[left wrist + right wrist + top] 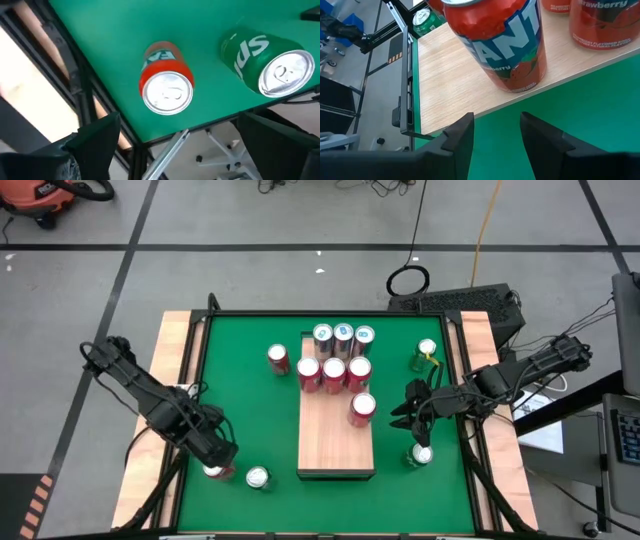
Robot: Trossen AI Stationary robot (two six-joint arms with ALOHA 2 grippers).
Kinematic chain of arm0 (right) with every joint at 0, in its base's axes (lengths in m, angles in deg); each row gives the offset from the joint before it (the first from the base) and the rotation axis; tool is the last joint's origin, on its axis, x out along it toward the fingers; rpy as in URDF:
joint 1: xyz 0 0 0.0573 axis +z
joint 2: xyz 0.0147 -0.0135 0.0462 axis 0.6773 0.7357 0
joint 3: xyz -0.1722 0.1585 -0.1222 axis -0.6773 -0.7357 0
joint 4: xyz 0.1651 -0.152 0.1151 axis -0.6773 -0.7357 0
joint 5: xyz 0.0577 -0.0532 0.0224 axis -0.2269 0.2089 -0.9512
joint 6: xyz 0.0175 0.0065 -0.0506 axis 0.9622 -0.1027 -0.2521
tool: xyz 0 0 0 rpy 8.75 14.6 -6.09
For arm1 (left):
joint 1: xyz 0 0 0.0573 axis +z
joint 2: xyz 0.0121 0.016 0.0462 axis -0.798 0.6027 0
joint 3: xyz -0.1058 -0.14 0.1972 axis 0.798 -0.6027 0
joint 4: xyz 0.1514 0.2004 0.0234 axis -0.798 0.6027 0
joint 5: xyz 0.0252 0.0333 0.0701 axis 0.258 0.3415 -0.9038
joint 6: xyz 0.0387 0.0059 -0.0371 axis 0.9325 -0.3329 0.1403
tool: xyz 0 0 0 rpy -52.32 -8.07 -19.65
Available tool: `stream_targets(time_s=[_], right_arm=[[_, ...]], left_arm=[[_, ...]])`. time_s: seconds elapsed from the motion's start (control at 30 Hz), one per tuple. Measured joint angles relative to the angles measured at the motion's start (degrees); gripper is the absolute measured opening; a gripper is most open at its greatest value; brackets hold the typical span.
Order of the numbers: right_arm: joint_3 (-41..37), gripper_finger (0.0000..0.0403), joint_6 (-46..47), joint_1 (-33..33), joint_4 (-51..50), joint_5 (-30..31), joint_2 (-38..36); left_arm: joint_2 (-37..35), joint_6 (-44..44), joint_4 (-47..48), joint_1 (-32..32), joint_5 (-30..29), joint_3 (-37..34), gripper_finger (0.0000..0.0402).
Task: Place canned beverage on shelf
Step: Put the orange soda can on the shelf aligned with the other orange soda can
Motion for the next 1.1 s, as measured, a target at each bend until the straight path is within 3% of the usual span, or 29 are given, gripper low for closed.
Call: stream_targets(time_s=[0.57,1.1], right_arm=[[0.0,0.015,-0.2,0.0,-1.2,-2.8,0.0],[0.0,0.015,0.1,0.0,-1.2,-2.8,0.0]], left_arm=[[0.8,-4.4,-15.3,-2.3,-0.2,-12.1,0.0389],[0.8,-5.4,-18.6,-2.6,-0.6,-19.2,0.0389]])
